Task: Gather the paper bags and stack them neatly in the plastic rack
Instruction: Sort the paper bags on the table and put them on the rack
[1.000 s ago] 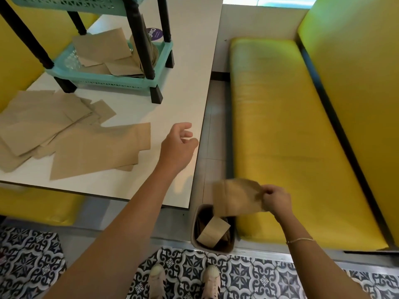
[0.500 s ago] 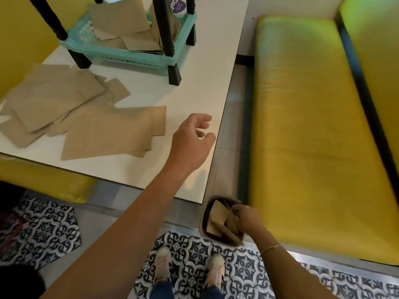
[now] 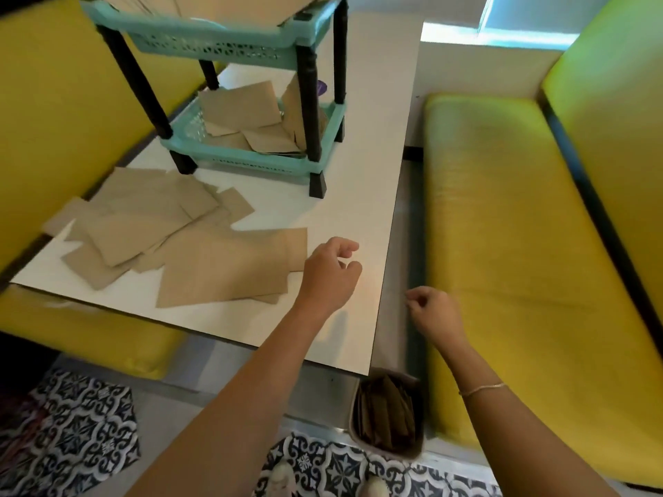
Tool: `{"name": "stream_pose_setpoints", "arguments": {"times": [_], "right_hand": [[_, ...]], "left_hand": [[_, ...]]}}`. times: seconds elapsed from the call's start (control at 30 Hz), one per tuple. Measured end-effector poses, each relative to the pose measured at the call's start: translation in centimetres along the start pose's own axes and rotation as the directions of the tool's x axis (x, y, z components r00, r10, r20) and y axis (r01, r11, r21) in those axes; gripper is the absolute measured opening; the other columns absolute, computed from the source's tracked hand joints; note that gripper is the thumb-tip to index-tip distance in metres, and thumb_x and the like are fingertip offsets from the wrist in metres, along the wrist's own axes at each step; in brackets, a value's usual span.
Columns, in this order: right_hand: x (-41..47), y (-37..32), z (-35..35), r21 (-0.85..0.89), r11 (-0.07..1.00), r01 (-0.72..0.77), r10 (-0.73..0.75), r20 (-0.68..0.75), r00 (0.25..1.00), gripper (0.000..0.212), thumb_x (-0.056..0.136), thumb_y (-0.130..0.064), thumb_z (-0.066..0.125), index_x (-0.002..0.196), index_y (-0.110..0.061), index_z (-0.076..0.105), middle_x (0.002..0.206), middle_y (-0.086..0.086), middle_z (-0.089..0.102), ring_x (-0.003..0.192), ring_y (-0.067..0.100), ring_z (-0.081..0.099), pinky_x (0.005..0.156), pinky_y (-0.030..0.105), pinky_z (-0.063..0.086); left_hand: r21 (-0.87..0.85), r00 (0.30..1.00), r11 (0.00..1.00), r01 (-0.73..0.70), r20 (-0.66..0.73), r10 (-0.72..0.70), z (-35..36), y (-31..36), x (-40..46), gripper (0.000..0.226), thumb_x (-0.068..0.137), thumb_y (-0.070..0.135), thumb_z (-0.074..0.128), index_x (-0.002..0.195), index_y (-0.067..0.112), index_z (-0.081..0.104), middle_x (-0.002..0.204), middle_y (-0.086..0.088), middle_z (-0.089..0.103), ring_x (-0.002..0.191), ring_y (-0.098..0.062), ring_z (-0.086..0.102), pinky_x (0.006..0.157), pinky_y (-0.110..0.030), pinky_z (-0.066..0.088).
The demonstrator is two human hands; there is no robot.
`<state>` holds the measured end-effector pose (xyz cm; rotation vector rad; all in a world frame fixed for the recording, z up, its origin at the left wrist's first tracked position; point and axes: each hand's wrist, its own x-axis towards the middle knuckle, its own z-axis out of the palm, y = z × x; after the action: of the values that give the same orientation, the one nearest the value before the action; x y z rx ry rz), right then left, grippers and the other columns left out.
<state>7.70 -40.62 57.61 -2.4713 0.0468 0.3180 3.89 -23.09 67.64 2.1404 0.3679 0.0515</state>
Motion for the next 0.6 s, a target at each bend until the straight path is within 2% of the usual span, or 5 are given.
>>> {"name": "stream_pose_setpoints", "arguments": {"times": [0.1,0.2,0.37,0.5,0.6], "right_hand": [[0.0,-5.4,-2.1,0.094,0.994,0.047,-0.031,-0.164,0.986,0.027,0.092,-0.017,0.050,0.115,-0.014,0.064,0.112,0.005,0.068,0.096,0.021,0.063,0.084,0.037,0.054],[-0.6,-10.9,-2.9,0.123,0.985,0.121,-0.094,-0.203,0.975,0.027,0.093,-0.013,0.049,0.117,-0.012,0.063,0.110,0.006,0.067,0.083,0.016,0.060,0.079,0.024,0.049],[-1.4,-17.1,0.5,0.045,0.991,0.124,-0.123,-0.023,0.992,0.029,0.092,-0.015,0.051,0.119,-0.017,0.061,0.118,0.005,0.064,0.086,0.017,0.061,0.079,0.024,0.049],[-1.6,-19.8,4.8,-0.041,0.996,0.074,-0.066,0.183,0.981,0.037,0.088,-0.027,0.056,0.124,-0.019,0.054,0.120,0.007,0.060,0.107,0.025,0.058,0.086,0.031,0.047],[-2.1,-21.7,6.8,-0.178,0.983,0.037,0.000,0.204,0.979,0.057,0.082,-0.044,0.063,0.125,-0.014,0.044,0.123,0.010,0.045,0.112,0.029,0.052,0.087,0.035,0.045]], "left_hand": [[0.051,0.998,0.998,0.048,-0.037,-0.046,-2.6,-1.6,0.7,0.029,0.089,0.010,0.052,0.117,0.014,0.058,0.118,-0.004,0.058,0.098,-0.015,0.054,0.080,-0.021,0.039],[0.202,0.986,0.969,0.142,-0.113,-0.121,-5.6,-3.9,1.7,0.031,0.086,0.016,0.053,0.117,0.014,0.056,0.119,-0.005,0.056,0.112,-0.022,0.049,0.089,-0.030,0.043],[0.563,0.966,0.796,0.223,-0.019,-0.257,-10.2,-8.0,2.8,0.057,0.079,0.042,0.058,0.129,0.018,0.044,0.133,-0.004,0.045,0.122,-0.026,0.037,0.099,-0.037,0.036],[0.626,0.964,0.761,0.172,0.051,-0.260,-11.2,-10.3,3.2,0.055,0.082,0.043,0.052,0.130,0.018,0.044,0.136,-0.002,0.044,0.125,-0.024,0.039,0.103,-0.040,0.033],[0.568,0.981,0.811,0.140,0.032,-0.192,-11.5,-11.0,3.5,0.044,0.087,0.039,0.051,0.126,0.019,0.048,0.130,-0.003,0.052,0.120,-0.024,0.046,0.100,-0.037,0.036]]}}
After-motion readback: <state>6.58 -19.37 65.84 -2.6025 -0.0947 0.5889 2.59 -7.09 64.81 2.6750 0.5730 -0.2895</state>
